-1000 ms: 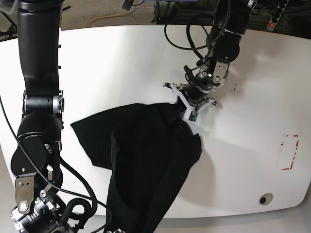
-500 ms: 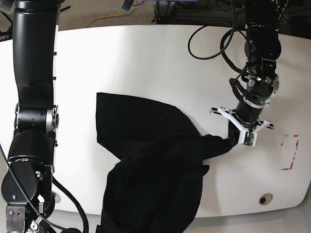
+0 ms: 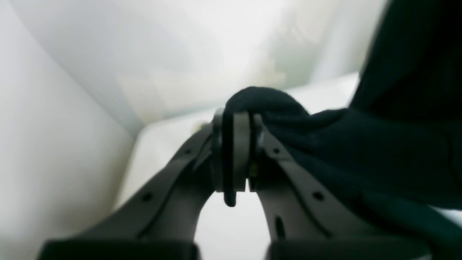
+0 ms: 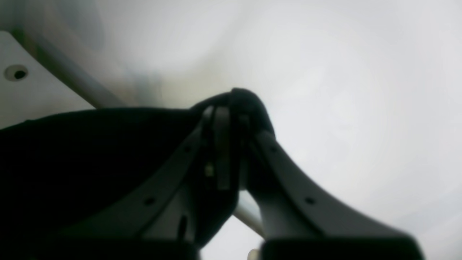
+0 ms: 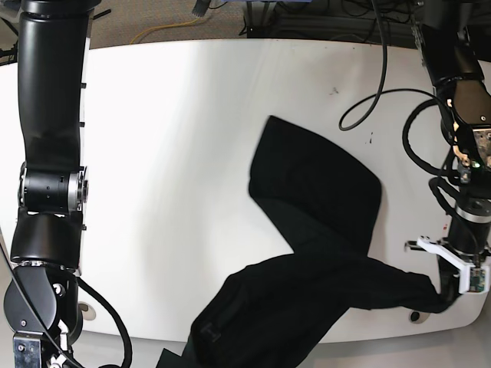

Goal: Fold the T-shirt properly
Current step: 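Raise the shirt with both grippers and spread it apart, then lay the shirt flat and release both grippers at the shoulders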

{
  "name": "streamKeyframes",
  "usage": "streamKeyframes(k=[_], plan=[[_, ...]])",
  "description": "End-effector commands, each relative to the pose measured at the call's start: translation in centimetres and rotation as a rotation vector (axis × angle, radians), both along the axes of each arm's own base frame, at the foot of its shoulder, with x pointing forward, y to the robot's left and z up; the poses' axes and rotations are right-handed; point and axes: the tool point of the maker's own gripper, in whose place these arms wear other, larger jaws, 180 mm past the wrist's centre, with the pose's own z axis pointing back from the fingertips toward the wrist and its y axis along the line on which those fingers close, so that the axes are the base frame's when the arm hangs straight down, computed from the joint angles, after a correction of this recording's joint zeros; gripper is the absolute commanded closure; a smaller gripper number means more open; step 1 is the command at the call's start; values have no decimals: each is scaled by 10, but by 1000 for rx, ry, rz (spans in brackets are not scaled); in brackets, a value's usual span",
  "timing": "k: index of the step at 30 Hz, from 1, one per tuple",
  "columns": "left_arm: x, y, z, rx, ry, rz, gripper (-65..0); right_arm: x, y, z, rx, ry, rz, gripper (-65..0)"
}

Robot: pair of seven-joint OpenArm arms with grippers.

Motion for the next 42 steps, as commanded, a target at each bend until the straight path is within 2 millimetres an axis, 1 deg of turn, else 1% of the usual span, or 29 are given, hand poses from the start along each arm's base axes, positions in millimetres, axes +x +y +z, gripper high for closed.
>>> streamKeyframes(k=[1, 3, 6, 7, 9, 10, 12, 15, 18, 19, 22, 24, 26, 28, 32, 35, 36, 37, 42], plan=[[-1, 13, 44, 26, -107, 33, -17, -5, -3, 33, 16, -80, 0, 0], [-1, 20, 65, 60, -132, 44, -17, -6, -8, 33, 12, -81, -12, 0], [-1, 24, 94, 127, -164, 42, -13, -6, -16, 33, 5, -80, -26, 0], [-2, 27, 101, 134, -171, 49, -13, -6, -19, 33, 6, -80, -31, 0], [-3, 31, 106, 143, -163, 61, -13, -6, -22, 34, 5, -79, -38, 0], [-3, 33, 105, 147, -148, 67, -13, -7, -31, 33, 1, -77, -55, 0], [-2, 31, 100, 166, -120, 58, -11, -10, -38, 37, -4, -89, -64, 0], [-2, 26, 77, 201, -48, 32, -11, -19, -45, 50, -12, -132, -76, 0], [-3, 23, 53, 219, 18, 15, -11, -34, -60, 74, 30, -206, -94, 0], [-4, 20, 37, 213, 55, 1, -11, -34, -65, 61, 41, -192, -101, 0], [-8, 9, 1, 177, 124, -27, -11, -35, -73, 25, 52, -147, -113, 0], [-16, 4, -27, 190, 191, -54, -11, -39, -85, -5, 59, -111, -133, 0], [-23, -3, -51, 183, 246, -79, -11, -42, -90, -29, 68, -78, -143, 0], [-30, -14, -78, 139, 300, -100, -11, -46, -97, -55, 84, -40, -158, 0], [-50, -26, -124, 87, 406, -123, -10, -61, -112, -101, 112, 20, -196, 0], [-64, -32, -148, 59, 463, -132, -10, -69, -121, -129, 123, 67, -219, 0], [-70, -35, -158, 45, 490, -137, -10, -73, -124, -144, 129, 96, -228, 0], [-76, -37, -167, 36, 512, -140, -10, -76, -128, -155, 134, 117, -238, 0], [-102, -44, -200, 3, 605, -146, -10, -92, -147, -199, 181, 197, -292, 0]])
